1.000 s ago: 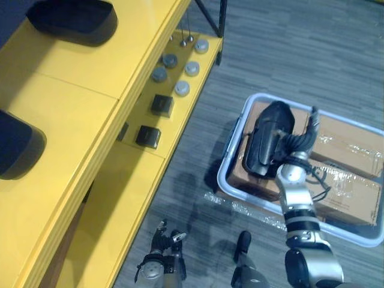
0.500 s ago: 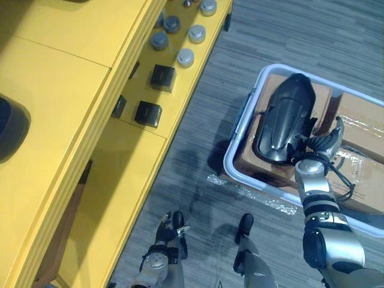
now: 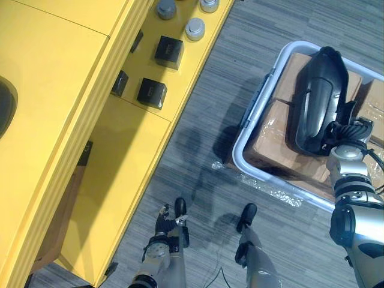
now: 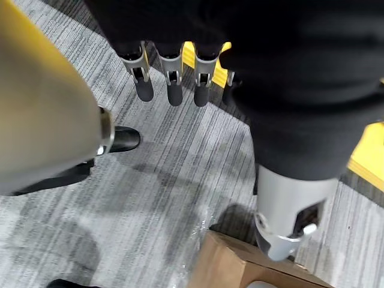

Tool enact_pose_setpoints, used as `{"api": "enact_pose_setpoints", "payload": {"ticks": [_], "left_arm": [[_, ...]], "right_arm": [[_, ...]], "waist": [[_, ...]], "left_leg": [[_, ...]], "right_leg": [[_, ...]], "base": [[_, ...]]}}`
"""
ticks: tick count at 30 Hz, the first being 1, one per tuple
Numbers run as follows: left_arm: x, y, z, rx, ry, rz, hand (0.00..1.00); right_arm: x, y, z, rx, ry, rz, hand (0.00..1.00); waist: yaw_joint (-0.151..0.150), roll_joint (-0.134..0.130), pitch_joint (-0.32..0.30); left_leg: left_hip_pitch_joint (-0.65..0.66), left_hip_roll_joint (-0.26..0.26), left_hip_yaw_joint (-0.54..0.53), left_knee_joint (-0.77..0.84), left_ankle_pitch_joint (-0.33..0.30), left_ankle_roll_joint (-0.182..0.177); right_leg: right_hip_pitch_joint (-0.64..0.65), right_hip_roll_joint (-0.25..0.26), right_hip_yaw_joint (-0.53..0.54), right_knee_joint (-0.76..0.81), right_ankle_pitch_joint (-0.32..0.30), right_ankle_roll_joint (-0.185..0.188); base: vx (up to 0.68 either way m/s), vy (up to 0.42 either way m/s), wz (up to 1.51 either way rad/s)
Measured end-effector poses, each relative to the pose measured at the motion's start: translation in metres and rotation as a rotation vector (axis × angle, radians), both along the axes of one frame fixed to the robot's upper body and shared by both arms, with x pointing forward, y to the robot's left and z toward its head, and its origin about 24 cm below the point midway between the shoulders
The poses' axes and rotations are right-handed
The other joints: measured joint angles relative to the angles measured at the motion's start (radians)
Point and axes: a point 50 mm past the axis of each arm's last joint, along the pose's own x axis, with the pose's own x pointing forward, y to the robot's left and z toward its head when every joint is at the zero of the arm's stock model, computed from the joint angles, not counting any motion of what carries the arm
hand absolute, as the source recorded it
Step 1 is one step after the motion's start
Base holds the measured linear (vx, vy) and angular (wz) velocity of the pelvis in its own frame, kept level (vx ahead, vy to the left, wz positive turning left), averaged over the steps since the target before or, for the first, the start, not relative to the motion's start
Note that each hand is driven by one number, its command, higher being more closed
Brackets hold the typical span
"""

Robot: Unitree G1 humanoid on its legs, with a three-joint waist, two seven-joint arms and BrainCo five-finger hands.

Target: Walk over and take plastic housings, then place them on the shelf

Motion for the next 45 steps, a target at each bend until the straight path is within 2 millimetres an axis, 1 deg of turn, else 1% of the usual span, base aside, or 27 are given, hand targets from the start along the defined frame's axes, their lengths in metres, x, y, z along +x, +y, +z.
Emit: {"api": "enact_pose_setpoints", "payload": {"ticks": [3,6,7,9,10,11,13,15,16,17,18,19,20,22,23,25,26,27,29,31,32,33,35,38,39,42,45], "left_arm": [[0.003,-0.004,0.005,-0.021,-0.025,0.002,0.00],[0.003,-0.006,0.012,-0.034,-0.063,0.006,0.00],[0.004,-0.006,0.016,-0.039,-0.084,0.007,0.00],[0.007,-0.007,0.032,-0.064,-0.160,0.000,0.00],[0.008,-0.006,0.037,-0.070,-0.179,-0.001,0.00],[0.010,-0.006,0.047,-0.097,-0.225,-0.008,0.00],[0.011,-0.007,0.056,-0.133,-0.265,-0.030,0.00],[0.017,-0.007,0.077,-0.194,-0.344,-0.096,0.00],[0.018,-0.007,0.079,-0.206,-0.349,-0.106,0.00],[0.021,-0.010,0.085,-0.244,-0.364,-0.143,0.00],[0.024,-0.010,0.089,-0.273,-0.371,-0.167,0.00],[0.026,-0.010,0.091,-0.297,-0.374,-0.176,0.00],[0.030,-0.016,0.097,-0.349,-0.379,-0.214,0.00],[0.035,-0.020,0.104,-0.386,-0.382,-0.243,0.00],[0.037,-0.025,0.106,-0.422,-0.371,-0.269,0.00],[0.041,-0.035,0.109,-0.486,-0.351,-0.305,0.00],[0.045,-0.040,0.111,-0.529,-0.336,-0.319,0.00],[0.047,-0.042,0.112,-0.547,-0.331,-0.323,0.00],[0.054,-0.050,0.118,-0.609,-0.313,-0.334,0.00],[0.057,-0.056,0.123,-0.668,-0.307,-0.340,0.00],[0.057,-0.065,0.126,-0.712,-0.294,-0.355,0.00],[0.057,-0.069,0.126,-0.728,-0.287,-0.360,0.00],[0.055,-0.080,0.123,-0.764,-0.248,-0.379,0.00],[0.052,-0.091,0.122,-0.798,-0.218,-0.402,0.00],[0.051,-0.093,0.121,-0.803,-0.210,-0.412,0.00],[0.049,-0.098,0.119,-0.803,-0.187,-0.426,0.00],[0.047,-0.101,0.116,-0.718,-0.184,-0.465,0.00]], "right_arm": [[0.002,0.005,-0.005,-0.010,0.025,0.028,1.00],[0.004,0.010,-0.018,-0.028,0.096,0.048,1.00],[0.004,0.009,-0.022,-0.038,0.121,0.047,1.00],[0.002,0.009,-0.032,-0.058,0.166,0.050,1.00],[0.002,0.010,-0.033,-0.077,0.183,0.050,1.00],[0.001,0.013,-0.034,-0.154,0.209,0.058,1.00],[0.001,0.017,-0.033,-0.236,0.217,0.076,1.00],[0.001,0.026,-0.020,-0.343,0.176,0.105,1.00],[0.001,0.027,-0.018,-0.357,0.170,0.109,1.00],[0.001,0.032,-0.014,-0.411,0.160,0.132,1.00],[0.002,0.041,-0.012,-0.467,0.160,0.165,1.00],[0.003,0.044,-0.012,-0.498,0.165,0.178,1.00],[0.002,0.050,-0.016,-0.550,0.185,0.209,1.00],[0.002,0.057,-0.024,-0.573,0.203,0.235,1.00],[0.002,0.063,-0.033,-0.595,0.228,0.262,1.00],[0.000,0.073,-0.042,-0.647,0.248,0.303,1.00],[-0.002,0.082,-0.048,-0.680,0.255,0.335,1.00],[-0.002,0.087,-0.049,-0.699,0.252,0.355,1.00],[-0.005,0.111,-0.054,-0.744,0.222,0.430,1.00],[-0.008,0.123,-0.057,-0.783,0.215,0.469,1.00],[-0.012,0.128,-0.066,-0.794,0.224,0.491,1.00],[-0.013,0.132,-0.069,-0.792,0.224,0.503,1.00],[-0.017,0.150,-0.079,-0.793,0.217,0.560,1.00],[-0.023,0.169,-0.087,-0.805,0.194,0.627,1.00],[-0.026,0.179,-0.091,-0.803,0.180,0.660,1.00],[-0.034,0.196,-0.103,-0.810,0.180,0.732,1.00],[-0.040,0.207,-0.114,-0.825,0.194,0.784,1.00]], "waist": [[-0.001,0.001,0.000],[-0.001,0.001,0.000],[-0.003,0.001,0.000],[-0.009,0.001,0.000],[-0.012,0.001,0.000],[-0.019,0.001,0.000],[-0.038,0.001,0.000],[-0.068,0.001,-0.003],[-0.068,0.000,-0.004],[-0.075,-0.001,-0.023],[-0.088,-0.002,-0.048],[-0.091,-0.004,-0.061],[-0.098,-0.011,-0.088],[-0.108,-0.020,-0.111],[-0.112,-0.028,-0.138],[-0.118,-0.036,-0.170],[-0.127,-0.039,-0.194],[-0.136,-0.039,-0.201],[-0.160,-0.043,-0.246],[-0.162,-0.046,-0.253],[-0.164,-0.046,-0.276],[-0.167,-0.047,-0.288],[-0.172,-0.048,-0.309],[-0.172,-0.049,-0.333],[-0.171,-0.051,-0.340],[-0.167,-0.052,-0.350],[-0.161,-0.054,-0.368]], "left_leg": [[0.035,0.003,0.007,-0.012,0.002,-0.002],[0.108,0.001,0.023,-0.042,0.007,-0.004],[0.125,-0.002,0.024,-0.053,0.009,-0.004],[0.165,-0.007,0.024,-0.084,0.023,-0.007],[0.177,-0.009,0.024,-0.092,0.027,-0.007],[0.210,-0.010,0.023,-0.108,0.031,-0.009],[0.244,-0.014,0.017,-0.122,0.033,-0.010],[0.310,-0.019,0.019,-0.140,0.034,-0.010],[0.319,-0.019,0.022,-0.144,0.034,-0.010],[0.343,-0.023,0.030,-0.158,0.035,-0.010],[0.362,-0.026,0.034,-0.174,0.037,-0.010],[0.369,-0.027,0.037,-0.184,0.039,-0.010],[0.394,-0.027,0.042,-0.210,0.048,-0.013],[0.425,-0.027,0.046,-0.242,0.058,-0.015],[0.449,-0.026,0.056,-0.265,0.064,-0.020],[0.491,-0.023,0.077,-0.294,0.068,-0.025],[0.512,-0.022,0.085,-0.309,0.069,-0.027],[0.522,-0.021,0.086,-0.316,0.070,-0.028],[0.552,-0.021,0.099,-0.349,0.074,-0.033],[0.588,-0.021,0.114,-0.367,0.075,-0.033],[0.602,-0.021,0.118,-0.377,0.075,-0.034],[0.603,-0.021,0.120,-0.380,0.076,-0.034],[0.635,-0.022,0.131,-0.396,0.077,-0.036],[0.644,-0.021,0.133,-0.402,0.079,-0.039],[0.645,-0.022,0.133,-0.404,0.083,-0.039],[0.665,-0.023,0.126,-0.420,0.095,-0.038],[0.673,-0.026,0.111,-0.450,0.115,-0.040]], "right_leg": [[0.019,0.000,0.008,0.007,-0.002,-0.003],[0.069,-0.001,0.021,0.006,-0.009,-0.004],[0.083,-0.003,0.021,0.006,-0.014,-0.003],[0.111,-0.006,0.015,0.006,-0.019,-0.003],[0.120,-0.006,0.013,0.005,-0.020,-0.003],[0.149,-0.007,0.009,0.004,-0.025,-0.001],[0.185,-0.009,0.000,0.002,-0.029,0.001],[0.245,-0.013,0.000,-0.004,-0.032,0.003],[0.252,-0.013,0.001,-0.007,-0.032,0.004],[0.269,-0.016,0.002,-0.014,-0.035,0.008],[0.283,-0.018,0.002,-0.023,-0.037,0.011],[0.289,-0.017,0.003,-0.030,-0.037,0.011],[0.305,-0.015,0.005,-0.042,-0.037,0.011],[0.327,-0.011,0.004,-0.060,-0.036,0.010],[0.338,-0.007,0.011,-0.070,-0.035,0.009],[0.366,-0.001,0.026,-0.091,-0.032,0.007],[0.381,0.002,0.028,-0.103,-0.032,0.007],[0.391,0.004,0.028,-0.108,-0.032,0.007],[0.405,0.008,0.034,-0.125,-0.031,0.006],[0.425,0.011,0.050,-0.134,-0.031,0.006],[0.435,0.012,0.051,-0.139,-0.031,0.006],[0.435,0.012,0.052,-0.142,-0.031,0.006],[0.461,0.014,0.056,-0.154,-0.031,0.006],[0.469,0.015,0.055,-0.154,-0.031,0.006],[0.469,0.014,0.055,-0.154,-0.031,0.006],[0.487,0.015,0.050,-0.154,-0.031,0.006],[0.489,0.015,0.040,-0.154,-0.031,0.005]], "base": [[0.02,-0.003,-0.06],[0.02,0.005,-0.03],[0.02,-0.009,0.05],[0.02,-0.018,0.11],[0.04,-0.021,0.12],[0.05,-0.019,0.11],[0.05,-0.007,0.15],[0.05,0.025,0.09],[0.03,0.027,-0.02],[0.02,0.013,-0.05],[0.02,0.014,-0.05],[0.05,-0.007,-0.03],[0.05,-0.016,-0.01],[0.07,-0.034,-0.04],[0.08,-0.033,-0.14],[0.11,-0.018,-0.22],[0.10,-0.011,-0.17],[0.09,-0.008,-0.08],[0.09,0.002,-0.12],[0.08,0.022,-0.20],[0.05,0.024,-0.14],[0.05,0.027,-0.07],[0.05,0.030,-0.07],[0.01,0.007,-0.01],[-0.03,0.024,0.03],[-0.06,0.012,0.05],[-0.08,0.017,0.12]]}}
